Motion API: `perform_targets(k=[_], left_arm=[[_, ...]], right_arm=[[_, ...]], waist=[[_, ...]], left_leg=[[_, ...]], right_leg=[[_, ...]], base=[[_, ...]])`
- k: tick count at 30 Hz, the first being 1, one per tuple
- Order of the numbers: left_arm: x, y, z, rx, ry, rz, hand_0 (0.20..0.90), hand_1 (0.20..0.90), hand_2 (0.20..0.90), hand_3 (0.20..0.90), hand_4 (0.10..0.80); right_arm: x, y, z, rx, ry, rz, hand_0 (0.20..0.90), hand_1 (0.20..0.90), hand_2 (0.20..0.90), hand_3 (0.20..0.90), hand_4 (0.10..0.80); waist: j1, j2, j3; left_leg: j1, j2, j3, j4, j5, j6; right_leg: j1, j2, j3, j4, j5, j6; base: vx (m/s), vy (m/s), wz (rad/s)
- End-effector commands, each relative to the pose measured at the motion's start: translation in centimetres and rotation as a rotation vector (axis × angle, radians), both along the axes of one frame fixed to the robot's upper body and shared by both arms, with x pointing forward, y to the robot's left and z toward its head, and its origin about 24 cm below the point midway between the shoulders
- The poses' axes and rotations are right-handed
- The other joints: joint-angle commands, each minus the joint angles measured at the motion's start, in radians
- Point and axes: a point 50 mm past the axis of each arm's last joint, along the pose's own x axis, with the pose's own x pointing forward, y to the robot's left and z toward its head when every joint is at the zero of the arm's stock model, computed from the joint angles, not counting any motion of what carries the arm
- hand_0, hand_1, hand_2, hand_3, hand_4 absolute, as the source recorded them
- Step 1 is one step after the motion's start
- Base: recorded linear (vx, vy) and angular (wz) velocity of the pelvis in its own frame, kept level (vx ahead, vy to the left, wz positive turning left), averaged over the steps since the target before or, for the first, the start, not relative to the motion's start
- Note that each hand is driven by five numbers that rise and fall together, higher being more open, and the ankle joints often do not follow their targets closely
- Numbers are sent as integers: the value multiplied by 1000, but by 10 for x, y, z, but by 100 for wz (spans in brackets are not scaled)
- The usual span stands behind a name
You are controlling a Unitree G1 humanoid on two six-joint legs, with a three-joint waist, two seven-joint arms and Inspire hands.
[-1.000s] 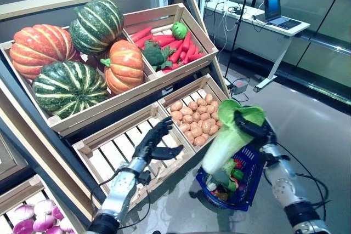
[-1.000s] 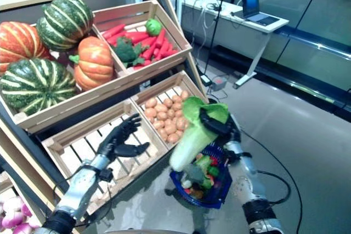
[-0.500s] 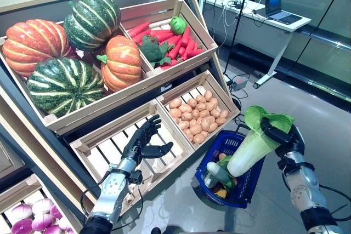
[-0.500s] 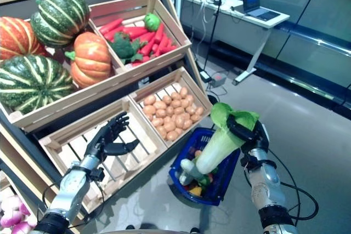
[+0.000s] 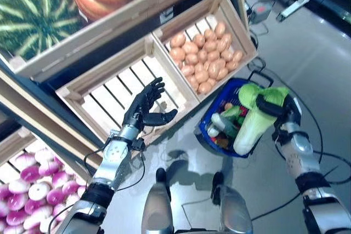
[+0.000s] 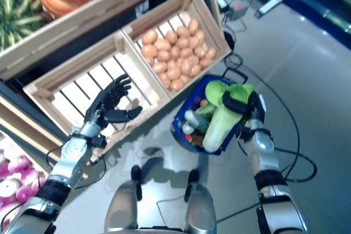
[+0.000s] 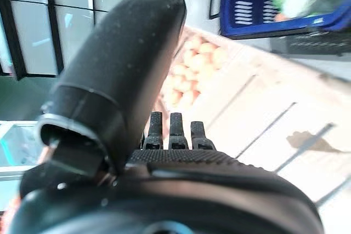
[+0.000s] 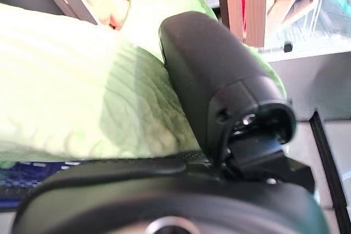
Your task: Put vegetables into the basket
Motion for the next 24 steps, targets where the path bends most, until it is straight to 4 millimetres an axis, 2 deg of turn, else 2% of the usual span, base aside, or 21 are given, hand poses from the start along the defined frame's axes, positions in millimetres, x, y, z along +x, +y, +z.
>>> perform_targets(k=[1, 9, 10, 11, 12, 18, 20, 21, 22, 23, 24], left_arm=[[4, -14, 45, -101, -253, -64, 900, 900, 900, 900, 800], [9, -21, 59, -131, -310, -100, 900, 900, 900, 900, 800], [8, -21, 59, -133, -312, -102, 900, 900, 900, 900, 800], [8, -21, 59, -138, -314, -105, 900, 900, 900, 900, 800], [7, -22, 59, -142, -314, -108, 900, 900, 900, 900, 800], [3, -22, 55, -153, -302, -119, 900, 900, 900, 900, 800], [2, -22, 56, -157, -306, -122, 900, 900, 900, 900, 800], [2, -23, 56, -157, -308, -123, 900, 900, 900, 900, 800], [2, -23, 57, -159, -313, -124, 900, 900, 900, 900, 800], [2, -23, 59, -164, -324, -124, 900, 900, 900, 900, 800], [2, -22, 62, -167, -331, -123, 900, 900, 900, 900, 800]], right_arm=[[4, -38, 75, -2, -318, -164, 300, 300, 300, 300, 400], [8, -63, 106, -8, -346, -325, 300, 300, 300, 300, 400], [8, -64, 108, -9, -348, -335, 300, 300, 300, 300, 400], [8, -69, 116, -13, -351, -372, 300, 300, 300, 300, 400], [7, -71, 120, -19, -354, -393, 300, 300, 300, 300, 400], [5, -82, 134, 3, -356, -471, 300, 300, 300, 300, 400], [5, -84, 134, 15, -347, -483, 300, 300, 300, 300, 400], [4, -85, 133, 18, -344, -487, 453, 453, 453, 453, 502], [4, -86, 132, 23, -334, -500, 799, 799, 799, 799, 733], [3, -88, 129, 33, -325, -517, 900, 900, 900, 900, 800], [2, -89, 128, 39, -321, -521, 900, 900, 900, 900, 800]], waist=[[31, 8, -51], [40, 39, -12], [41, 41, -11], [40, 48, -6], [40, 52, -2], [33, 72, 10], [31, 75, 8], [31, 75, 8], [29, 75, 8], [28, 76, 7], [27, 76, 4]], left_leg=[[-61, 35, -59, 242, -182, -39], [-220, 13, -90, 482, -302, -12], [-234, 12, -93, 499, -310, -11], [-258, 12, -103, 557, -357, -14], [-278, 11, -107, 587, -370, -12], [-373, 6, -124, 712, -419, -12], [-389, 7, -124, 726, -424, -11], [-392, 7, -124, 730, -425, -11], [-396, 7, -124, 736, -427, -11], [-405, 6, -125, 747, -432, -12], [-409, 7, -125, 752, -435, -11]], right_leg=[[-22, -110, 26, 230, -101, -17], [-226, -176, 67, 494, -198, -26], [-240, -178, 71, 508, -204, -26], [-270, -177, 88, 561, -245, -20], [-290, -177, 93, 585, -257, -23], [-392, -172, 124, 693, -302, -30], [-410, -171, 128, 707, -306, -30], [-413, -171, 129, 709, -307, -30], [-419, -171, 129, 715, -308, -31], [-430, -170, 131, 725, -311, -30], [-435, -170, 131, 731, -314, -30]], base=[[-56, 19, 15], [-38, 18, 23], [44, -3, 11], [48, -8, 12], [54, -10, 8], [-13, 5, 5], [0, 0, 0], [0, 0, 0], [0, 0, 0], [-19, 37, 1], [-15, 30, 2]])
